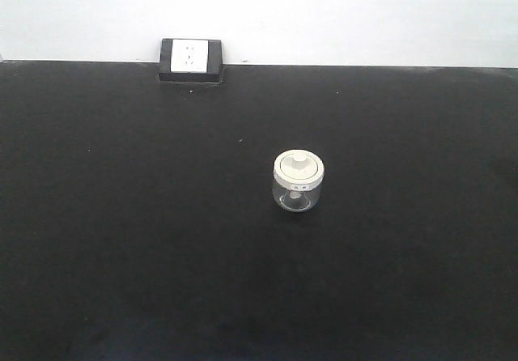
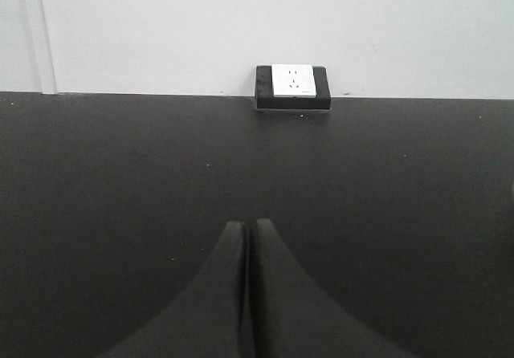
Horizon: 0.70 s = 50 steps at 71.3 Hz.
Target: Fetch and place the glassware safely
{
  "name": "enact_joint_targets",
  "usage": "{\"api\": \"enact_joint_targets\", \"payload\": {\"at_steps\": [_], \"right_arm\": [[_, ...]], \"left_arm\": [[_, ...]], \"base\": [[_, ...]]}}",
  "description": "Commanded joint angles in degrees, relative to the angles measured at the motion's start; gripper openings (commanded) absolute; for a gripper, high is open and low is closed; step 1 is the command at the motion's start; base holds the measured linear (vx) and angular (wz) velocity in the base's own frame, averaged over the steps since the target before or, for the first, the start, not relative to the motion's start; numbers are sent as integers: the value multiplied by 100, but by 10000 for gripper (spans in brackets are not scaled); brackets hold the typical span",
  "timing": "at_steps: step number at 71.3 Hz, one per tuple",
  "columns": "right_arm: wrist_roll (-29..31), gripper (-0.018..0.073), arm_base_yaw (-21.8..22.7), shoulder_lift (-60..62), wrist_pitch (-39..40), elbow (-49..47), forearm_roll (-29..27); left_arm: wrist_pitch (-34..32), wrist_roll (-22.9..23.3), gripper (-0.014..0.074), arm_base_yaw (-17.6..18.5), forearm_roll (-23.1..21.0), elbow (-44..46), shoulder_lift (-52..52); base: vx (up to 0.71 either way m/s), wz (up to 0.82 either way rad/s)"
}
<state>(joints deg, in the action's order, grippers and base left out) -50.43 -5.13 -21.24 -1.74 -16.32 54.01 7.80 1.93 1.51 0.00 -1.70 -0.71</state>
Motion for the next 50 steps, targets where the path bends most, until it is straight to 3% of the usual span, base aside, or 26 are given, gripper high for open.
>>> {"api": "enact_joint_targets", "payload": {"at_steps": [1, 39, 50], "right_arm": [[47, -3, 29, -49, 244, -163, 62], [42, -3, 29, -49, 244, -163, 45], [337, -3, 29, -87, 112, -163, -546]], "left_arm": [[-408, 61, -7, -21, -65, -155, -67], [-408, 61, -7, -21, -65, -155, -67], [-408, 61, -7, -21, -65, -155, -67]], "base": [[0, 0], [0, 0], [0, 0]]}}
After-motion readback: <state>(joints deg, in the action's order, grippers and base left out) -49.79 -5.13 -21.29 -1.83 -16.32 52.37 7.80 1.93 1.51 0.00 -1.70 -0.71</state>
